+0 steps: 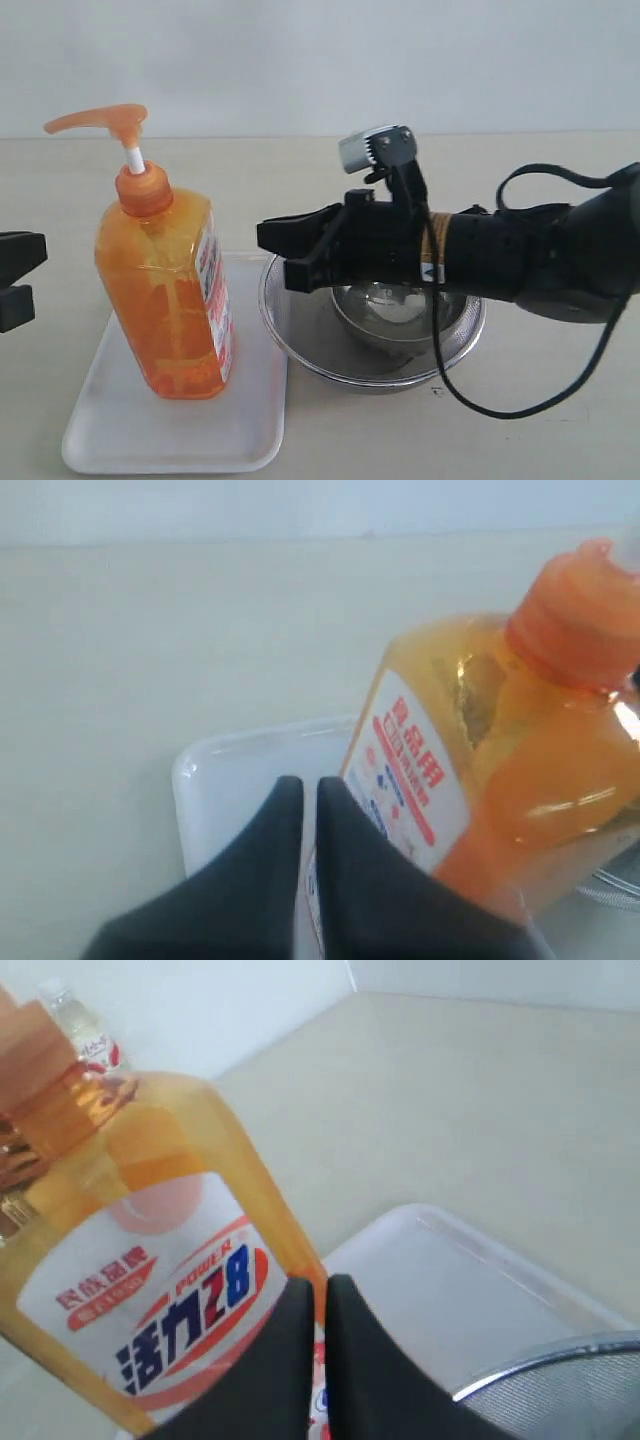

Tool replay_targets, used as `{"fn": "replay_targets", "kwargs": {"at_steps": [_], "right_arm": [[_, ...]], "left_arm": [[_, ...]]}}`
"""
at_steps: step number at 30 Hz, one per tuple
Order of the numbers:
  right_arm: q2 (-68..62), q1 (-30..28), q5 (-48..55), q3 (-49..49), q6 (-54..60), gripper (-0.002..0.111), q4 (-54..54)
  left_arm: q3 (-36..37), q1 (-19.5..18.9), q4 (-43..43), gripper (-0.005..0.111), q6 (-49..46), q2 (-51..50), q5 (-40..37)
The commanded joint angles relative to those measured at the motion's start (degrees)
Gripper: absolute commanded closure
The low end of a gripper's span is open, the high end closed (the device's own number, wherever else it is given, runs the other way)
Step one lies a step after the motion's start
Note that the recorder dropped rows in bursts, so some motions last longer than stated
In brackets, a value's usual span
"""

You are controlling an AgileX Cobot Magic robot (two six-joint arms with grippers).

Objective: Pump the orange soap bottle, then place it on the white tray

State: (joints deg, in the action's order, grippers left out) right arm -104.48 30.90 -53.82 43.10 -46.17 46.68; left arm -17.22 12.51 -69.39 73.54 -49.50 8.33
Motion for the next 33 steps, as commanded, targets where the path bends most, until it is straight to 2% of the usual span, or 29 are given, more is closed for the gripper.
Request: {"fn": "replay_targets", "kwargs": {"at_steps": [1, 3, 8, 14, 18, 26, 33], "right_arm": [[7.04, -3.87, -2.82, -5.36, 0.00, 0.108, 0.50], [10.56, -4.79, -2.47, -7.67, 0.39, 0.108, 0.50], [21.76, -5.21, -0.13, -12.93, 1.32, 0.108, 0.65], [34.38, -5.21, 6.15, -18.72, 0.37, 0.108, 0.65], [42.96, -5.21, 10.57, -22.98, -1.32, 0.108, 1.15], [57.86, -5.21, 15.17, -29.97, -8.14, 0.108, 7.88], [64.19, -5.21, 15.58, -30.50, -12.46, 0.108, 12.55]], "left_arm": [[1.74, 0.05, 0.23, 0.102, 1.91, 5.10, 1.54], [2.71, 0.05, 0.23, 0.102, 2.06, 6.92, 3.26], [5.28, 0.05, -1.60, 0.102, 3.54, 11.86, 13.85], [6.93, 0.05, -2.24, 0.102, 5.16, 15.72, 18.08], [8.45, 0.05, -2.49, 0.102, 5.33, 19.28, 24.89], [11.89, 0.05, -2.49, 0.102, 5.33, 27.04, 24.19], [11.92, 0.05, -2.49, 0.102, 5.33, 30.41, 24.87]]}}
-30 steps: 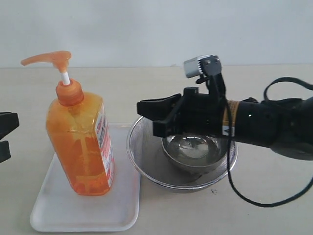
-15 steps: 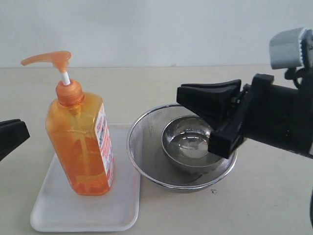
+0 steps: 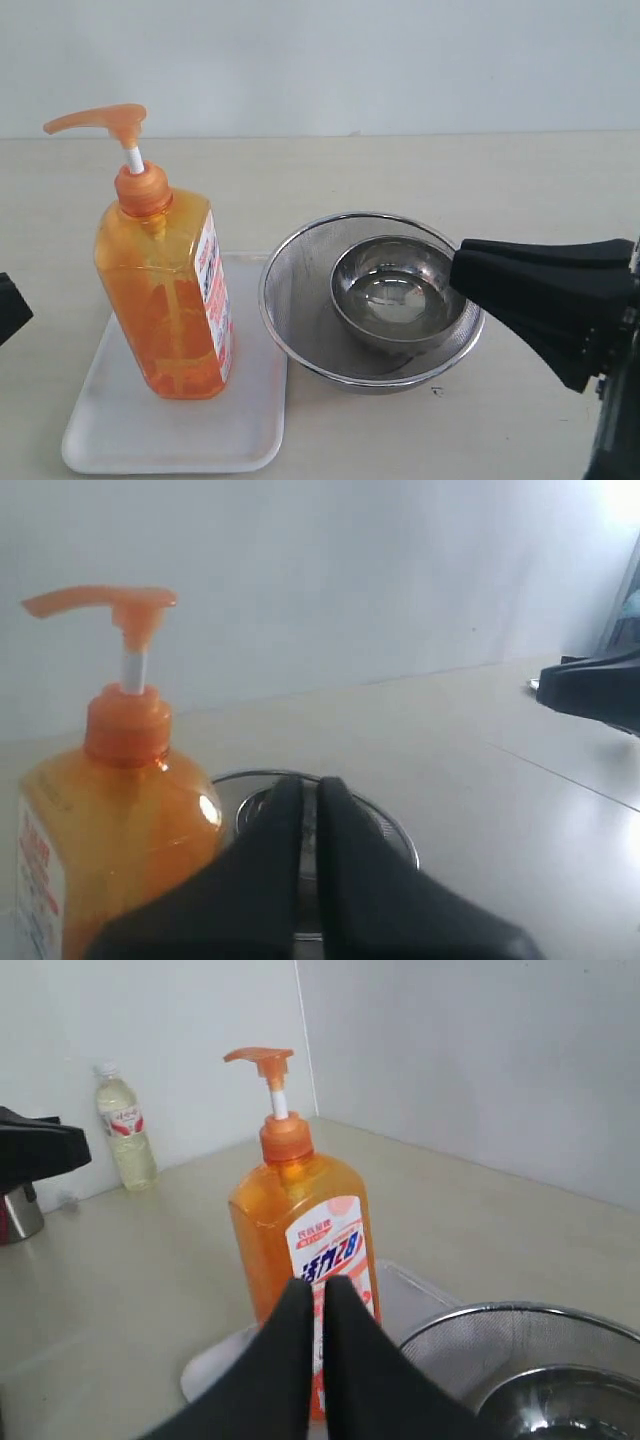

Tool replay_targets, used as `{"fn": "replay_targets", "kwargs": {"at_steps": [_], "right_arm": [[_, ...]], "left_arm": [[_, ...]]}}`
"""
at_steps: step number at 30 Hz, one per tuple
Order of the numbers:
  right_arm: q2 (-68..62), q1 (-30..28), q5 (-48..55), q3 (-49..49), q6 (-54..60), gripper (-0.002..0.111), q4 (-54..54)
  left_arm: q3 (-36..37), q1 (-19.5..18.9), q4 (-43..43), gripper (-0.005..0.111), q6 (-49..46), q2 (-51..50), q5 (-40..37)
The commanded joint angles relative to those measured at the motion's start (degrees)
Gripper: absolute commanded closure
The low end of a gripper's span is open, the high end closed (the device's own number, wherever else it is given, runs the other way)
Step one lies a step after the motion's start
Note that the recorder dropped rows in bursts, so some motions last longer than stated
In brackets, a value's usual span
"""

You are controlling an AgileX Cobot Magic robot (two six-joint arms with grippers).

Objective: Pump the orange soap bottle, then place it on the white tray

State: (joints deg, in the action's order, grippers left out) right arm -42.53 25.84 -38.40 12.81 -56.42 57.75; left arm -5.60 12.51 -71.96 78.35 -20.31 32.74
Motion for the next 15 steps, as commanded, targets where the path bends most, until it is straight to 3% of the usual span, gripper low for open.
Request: {"fn": "replay_targets", "kwargs": {"at_steps": [1, 11, 15], "right_arm": [[2.48, -0.16, 0.15, -0.21, -2.21, 0.108, 1.36], [2.48, -0.16, -0.30, -0.21, -2.10, 0.108, 1.36], [2.48, -0.16, -0.76, -0.21, -2.23, 0.108, 1.36]], "left_arm": [[0.30, 0.05, 0.07, 0.102, 0.53, 1.22, 0.58], [0.30, 0.05, 0.07, 0.102, 0.53, 1.22, 0.58], [0.30, 3.72, -0.28, 0.102, 0.23, 2.39, 0.29]]}}
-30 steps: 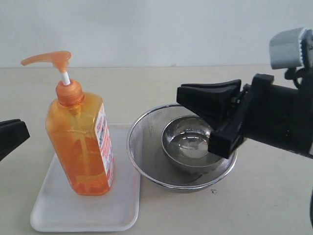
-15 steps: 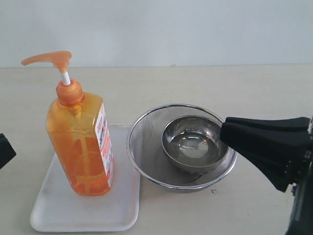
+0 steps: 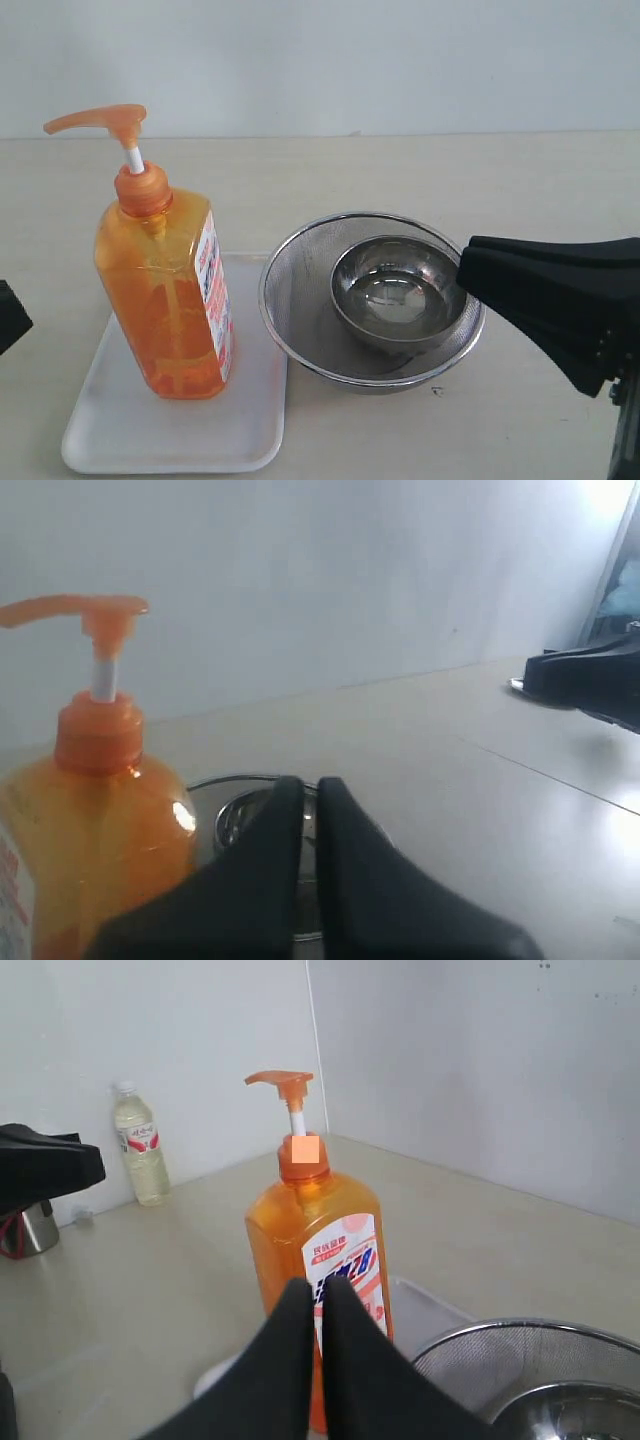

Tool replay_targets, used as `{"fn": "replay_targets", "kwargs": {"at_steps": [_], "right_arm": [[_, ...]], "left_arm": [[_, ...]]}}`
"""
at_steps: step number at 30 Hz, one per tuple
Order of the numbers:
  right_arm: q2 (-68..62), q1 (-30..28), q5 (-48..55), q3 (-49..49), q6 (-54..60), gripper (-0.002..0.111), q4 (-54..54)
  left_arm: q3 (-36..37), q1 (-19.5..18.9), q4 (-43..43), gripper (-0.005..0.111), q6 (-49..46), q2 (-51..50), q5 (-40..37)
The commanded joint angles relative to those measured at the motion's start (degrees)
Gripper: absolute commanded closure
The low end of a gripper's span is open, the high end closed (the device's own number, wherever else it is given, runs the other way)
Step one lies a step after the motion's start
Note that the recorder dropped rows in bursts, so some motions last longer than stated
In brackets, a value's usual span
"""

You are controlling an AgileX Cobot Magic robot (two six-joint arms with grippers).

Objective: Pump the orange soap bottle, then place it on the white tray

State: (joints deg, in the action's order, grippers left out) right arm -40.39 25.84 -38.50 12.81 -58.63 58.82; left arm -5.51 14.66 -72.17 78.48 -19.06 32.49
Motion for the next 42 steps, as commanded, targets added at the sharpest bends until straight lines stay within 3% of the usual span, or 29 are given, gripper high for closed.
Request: {"fn": "replay_targets", "kwargs": {"at_steps": [1, 4, 6, 14, 21, 32, 34, 37, 41, 42], "right_arm": [[0.34, -0.16, -0.65, -0.21, -0.02, 0.108, 0.29], [0.34, -0.16, -0.78, -0.21, 0.06, 0.108, 0.29], [0.34, -0.16, -0.83, -0.21, 0.06, 0.108, 0.29], [0.34, -0.16, -0.83, -0.21, 0.06, 0.108, 0.29], [0.34, -0.16, -0.84, -0.21, 0.06, 0.108, 0.29], [0.34, -0.16, -0.73, -0.21, 0.19, 0.108, 0.18], [0.34, -0.16, -0.73, -0.21, 0.07, 0.108, 0.18], [0.34, -0.16, -0.73, -0.21, 0.07, 0.108, 0.18], [0.34, -0.16, -0.73, -0.21, 0.07, 0.108, 0.18], [0.34, -0.16, -0.73, -0.21, 0.07, 0.108, 0.18]], "left_arm": [[0.20, 1.57, -0.07, 0.102, -1.60, 1.27, 0.53], [0.20, 2.66, 12.45, 0.102, -11.27, 2.63, -3.96], [0.20, 1.40, 17.28, 0.102, -14.29, 7.42, -7.96], [0.29, 0.04, 17.36, 0.102, -10.88, 19.06, -20.91], [0.92, -2.41, 17.36, 0.102, -10.13, 19.06, -21.96], [0.92, -2.41, 18.72, 0.102, -6.08, 19.06, -21.57], [0.92, -2.41, 28.65, 0.102, -12.47, 19.06, -21.59], [2.98, -2.41, 52.58, 0.102, -37.73, 19.06, -22.09], [5.51, -2.41, 69.21, 0.102, -56.68, 19.06, -23.21], [5.51, -2.41, 72.77, 0.102, -59.82, 19.06, -27.01]]}}
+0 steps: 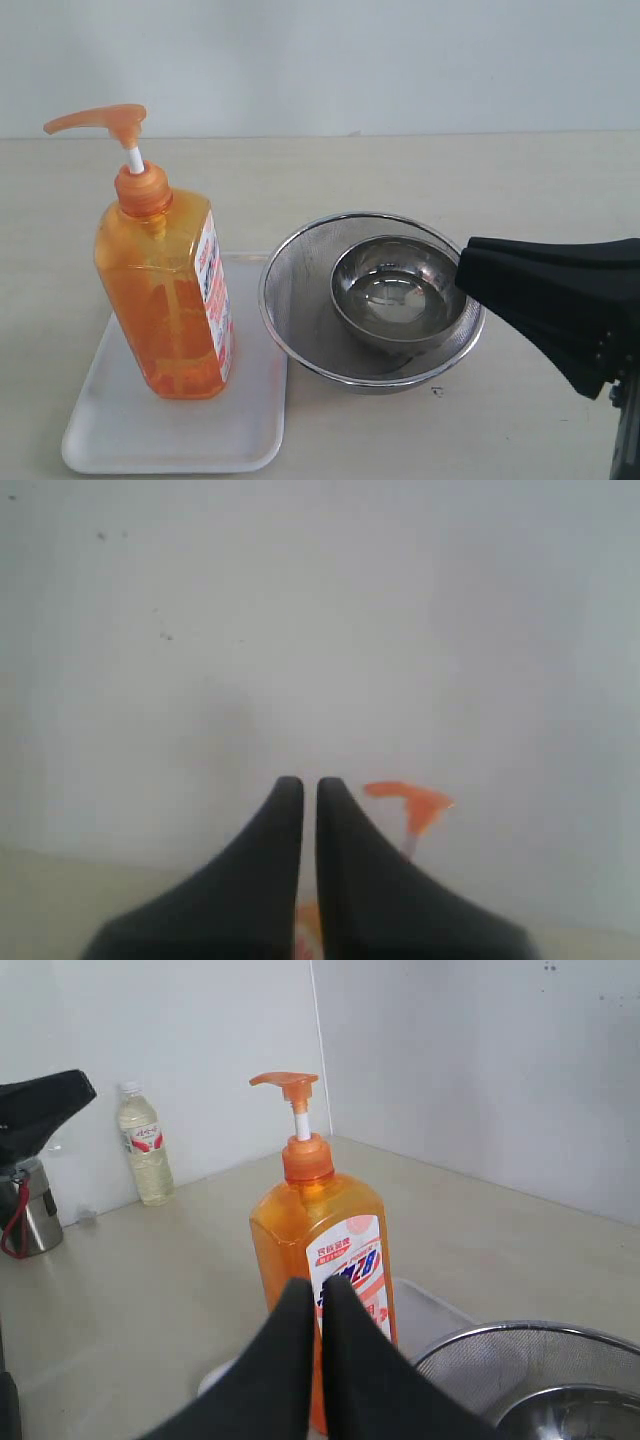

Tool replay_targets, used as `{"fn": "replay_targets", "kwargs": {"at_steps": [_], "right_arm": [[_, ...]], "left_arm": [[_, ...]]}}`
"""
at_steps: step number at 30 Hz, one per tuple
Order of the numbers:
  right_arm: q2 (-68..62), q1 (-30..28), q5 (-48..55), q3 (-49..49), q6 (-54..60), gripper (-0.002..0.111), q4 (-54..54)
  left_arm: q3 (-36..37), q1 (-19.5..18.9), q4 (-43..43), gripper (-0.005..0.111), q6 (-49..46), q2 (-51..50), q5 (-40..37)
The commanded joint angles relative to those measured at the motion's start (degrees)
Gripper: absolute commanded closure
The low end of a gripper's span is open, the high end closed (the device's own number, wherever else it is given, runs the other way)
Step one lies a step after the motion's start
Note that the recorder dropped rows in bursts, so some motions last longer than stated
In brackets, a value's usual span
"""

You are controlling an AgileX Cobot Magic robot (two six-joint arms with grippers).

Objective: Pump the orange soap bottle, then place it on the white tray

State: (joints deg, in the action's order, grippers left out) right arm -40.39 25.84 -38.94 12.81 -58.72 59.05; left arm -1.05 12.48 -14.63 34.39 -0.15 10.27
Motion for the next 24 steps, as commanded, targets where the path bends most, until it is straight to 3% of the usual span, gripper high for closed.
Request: {"fn": "replay_targets", "kwargs": {"at_steps": [1, 7, 10, 15, 24], "right_arm": [[0.34, -0.16, -0.29, -0.21, 0.16, 0.108, -0.05], [0.34, -0.16, -0.29, -0.21, 0.16, 0.108, -0.05], [0.34, -0.16, -0.29, -0.21, 0.16, 0.108, -0.05], [0.34, -0.16, -0.29, -0.21, 0.16, 0.108, -0.05], [0.34, -0.16, -0.29, -0.21, 0.16, 0.108, -0.05]], "left_arm": [[1.05, -0.23, 16.51, 0.102, -17.96, 0.15, -6.73], [1.05, -0.72, 17.92, 0.102, -24.36, 0.15, -12.38], [1.05, -0.86, 21.57, 0.102, -31.07, 0.15, -19.45], [1.05, -0.86, 20.23, 0.102, -34.73, 0.15, -28.32], [1.05, -0.86, 19.74, 0.102, -34.88, 0.15, -30.75]]}}
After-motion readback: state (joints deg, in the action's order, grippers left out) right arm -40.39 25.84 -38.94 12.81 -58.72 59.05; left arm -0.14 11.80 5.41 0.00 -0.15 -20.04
